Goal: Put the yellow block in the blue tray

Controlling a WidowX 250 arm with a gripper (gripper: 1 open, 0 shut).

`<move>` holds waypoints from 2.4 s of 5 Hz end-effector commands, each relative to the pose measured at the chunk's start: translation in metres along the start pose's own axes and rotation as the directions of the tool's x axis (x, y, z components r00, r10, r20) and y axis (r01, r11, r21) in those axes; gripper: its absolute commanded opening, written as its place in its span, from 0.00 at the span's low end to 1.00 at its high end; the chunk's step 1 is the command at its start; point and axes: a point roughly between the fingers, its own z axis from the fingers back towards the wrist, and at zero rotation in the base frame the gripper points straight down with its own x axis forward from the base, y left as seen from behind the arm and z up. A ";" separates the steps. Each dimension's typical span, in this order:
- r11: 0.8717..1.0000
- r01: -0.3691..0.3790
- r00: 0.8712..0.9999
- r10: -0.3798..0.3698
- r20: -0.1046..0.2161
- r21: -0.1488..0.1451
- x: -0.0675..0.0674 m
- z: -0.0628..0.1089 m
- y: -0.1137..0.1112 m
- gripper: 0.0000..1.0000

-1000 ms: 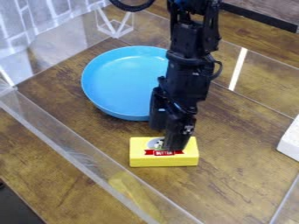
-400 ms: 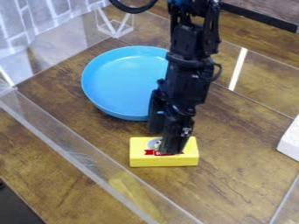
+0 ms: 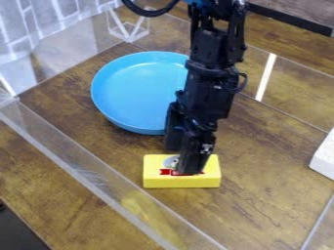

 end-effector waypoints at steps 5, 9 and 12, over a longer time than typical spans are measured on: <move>0.998 -0.003 0.997 -0.001 -0.078 -0.055 -0.011 -0.017 -0.008 1.00; 0.995 -0.071 0.993 0.063 -0.104 -0.073 -0.029 -0.013 -0.002 0.00; 0.993 -0.080 0.993 0.072 -0.089 -0.082 -0.033 -0.002 -0.005 0.00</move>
